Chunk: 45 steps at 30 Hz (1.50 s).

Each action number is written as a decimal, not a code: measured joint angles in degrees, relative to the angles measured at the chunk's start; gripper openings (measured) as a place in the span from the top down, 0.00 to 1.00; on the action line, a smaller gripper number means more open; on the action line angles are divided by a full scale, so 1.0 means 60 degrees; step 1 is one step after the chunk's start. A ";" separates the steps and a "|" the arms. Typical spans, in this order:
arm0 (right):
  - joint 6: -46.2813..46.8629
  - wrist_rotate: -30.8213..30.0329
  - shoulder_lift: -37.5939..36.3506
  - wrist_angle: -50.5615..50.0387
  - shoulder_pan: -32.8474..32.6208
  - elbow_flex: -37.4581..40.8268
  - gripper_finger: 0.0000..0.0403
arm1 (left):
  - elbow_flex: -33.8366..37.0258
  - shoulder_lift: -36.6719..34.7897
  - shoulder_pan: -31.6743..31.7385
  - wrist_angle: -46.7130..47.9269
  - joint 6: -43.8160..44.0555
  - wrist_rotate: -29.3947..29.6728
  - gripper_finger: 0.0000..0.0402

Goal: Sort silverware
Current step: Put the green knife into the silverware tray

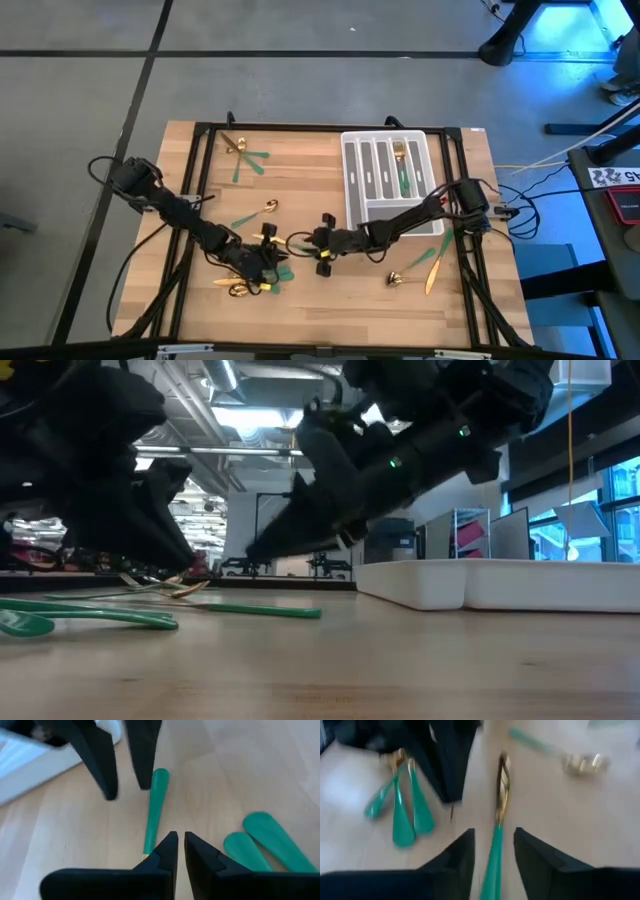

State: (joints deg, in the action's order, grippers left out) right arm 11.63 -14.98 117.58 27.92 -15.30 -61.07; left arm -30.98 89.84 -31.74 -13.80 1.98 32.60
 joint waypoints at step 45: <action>0.0055 0.0922 0.1952 -0.1500 0.0647 -0.1167 0.95 | 0.0266 0.0625 0.0620 0.0634 0.1600 0.0617 0.47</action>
State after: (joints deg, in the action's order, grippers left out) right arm 11.96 -9.45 129.29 18.92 -11.42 -68.07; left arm -29.38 93.59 -28.02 -10.00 11.58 36.29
